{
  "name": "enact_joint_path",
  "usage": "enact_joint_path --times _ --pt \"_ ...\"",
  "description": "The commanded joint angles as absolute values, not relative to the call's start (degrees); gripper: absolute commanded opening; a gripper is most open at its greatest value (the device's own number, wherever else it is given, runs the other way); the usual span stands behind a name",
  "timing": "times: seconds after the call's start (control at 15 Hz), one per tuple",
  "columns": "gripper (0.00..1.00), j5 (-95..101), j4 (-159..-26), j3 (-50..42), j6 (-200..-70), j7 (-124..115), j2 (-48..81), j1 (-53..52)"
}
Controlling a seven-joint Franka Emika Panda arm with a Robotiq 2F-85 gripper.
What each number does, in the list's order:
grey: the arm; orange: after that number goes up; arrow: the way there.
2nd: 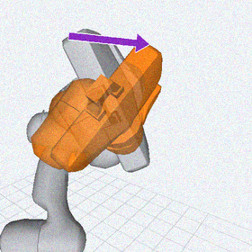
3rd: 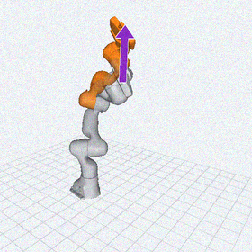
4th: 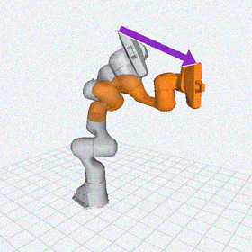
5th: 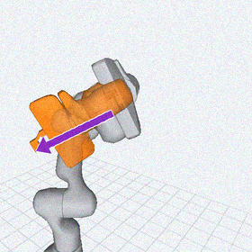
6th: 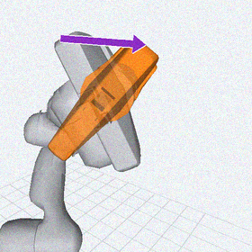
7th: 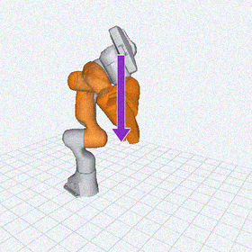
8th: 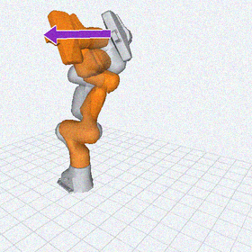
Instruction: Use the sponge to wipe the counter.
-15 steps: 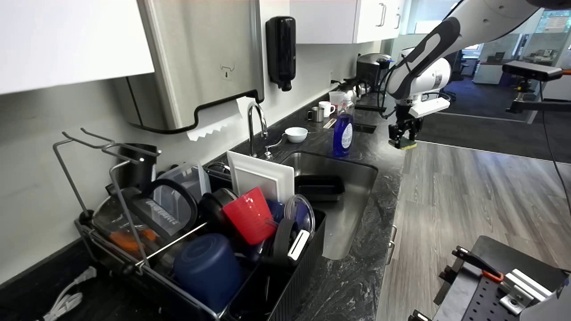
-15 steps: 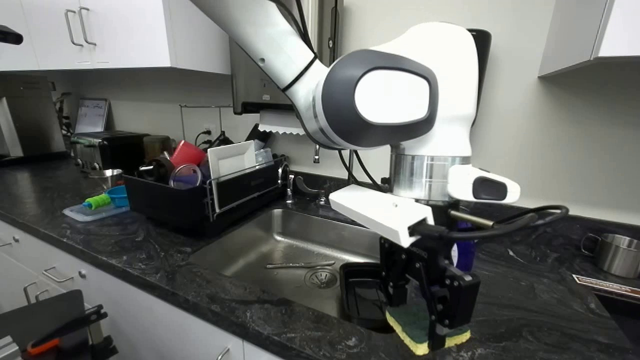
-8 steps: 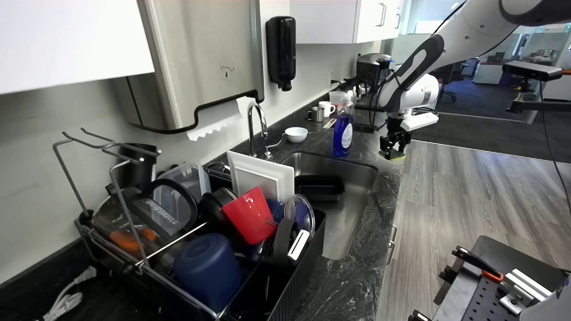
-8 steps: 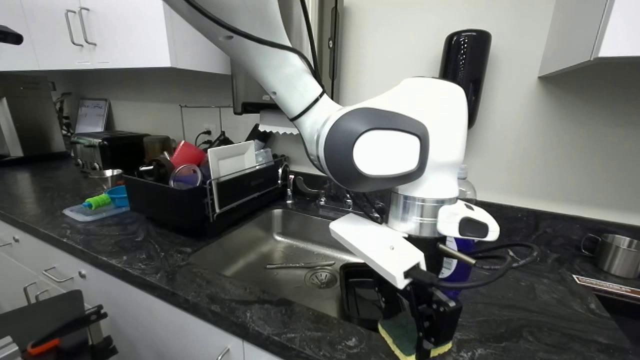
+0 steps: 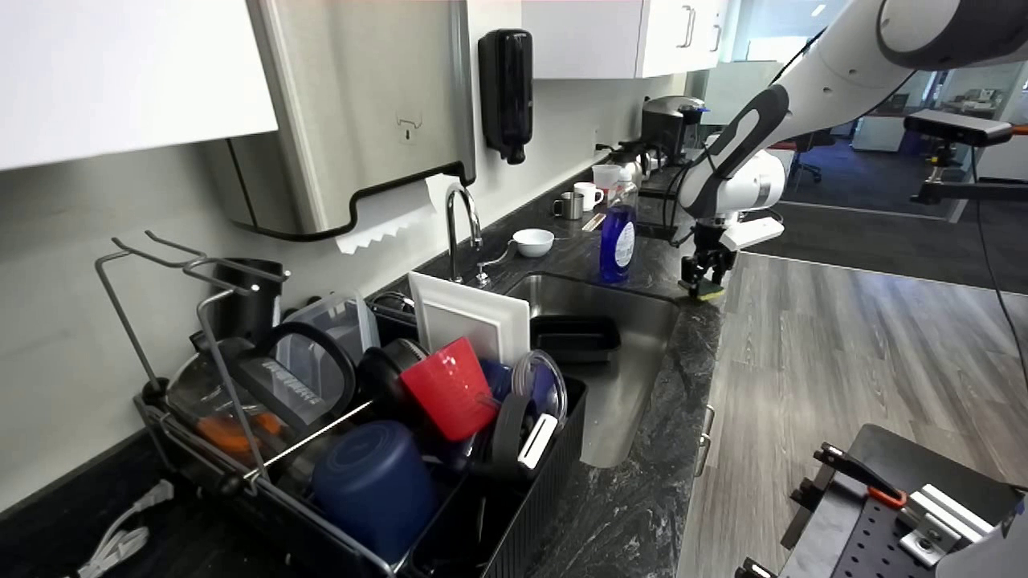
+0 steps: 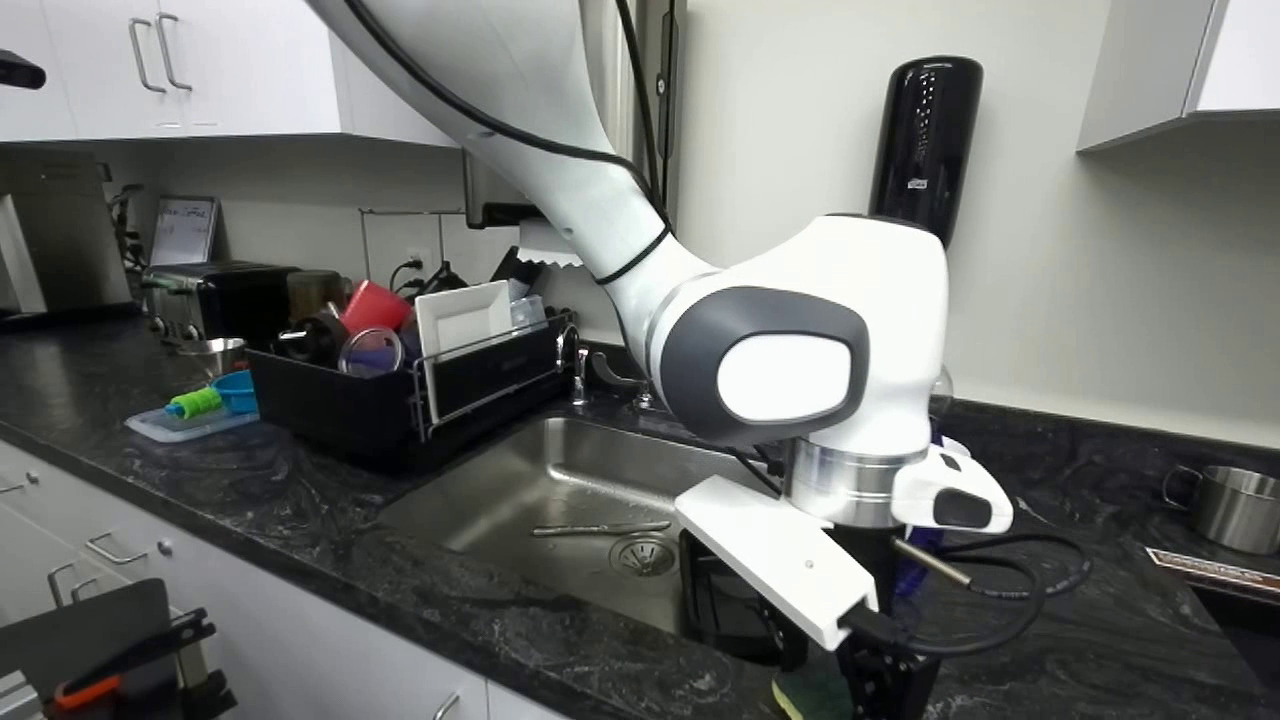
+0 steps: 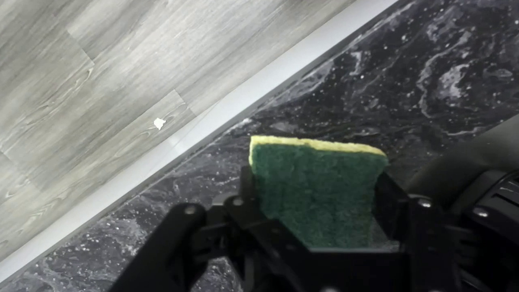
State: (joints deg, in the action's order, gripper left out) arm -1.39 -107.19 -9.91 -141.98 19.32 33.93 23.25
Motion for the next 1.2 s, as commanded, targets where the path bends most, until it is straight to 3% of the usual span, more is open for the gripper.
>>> enact_joint_path --times 0.0,0.27,1.13 --pt "0.89 -2.02 -105.58 -8.35 -143.35 21.65 35.67 25.02" --pt "1.0 -1.9 -104.99 -7.96 -143.8 22.07 36.32 25.29" --pt "1.0 1.14 -113.68 -10.59 -141.46 18.57 26.15 22.38"
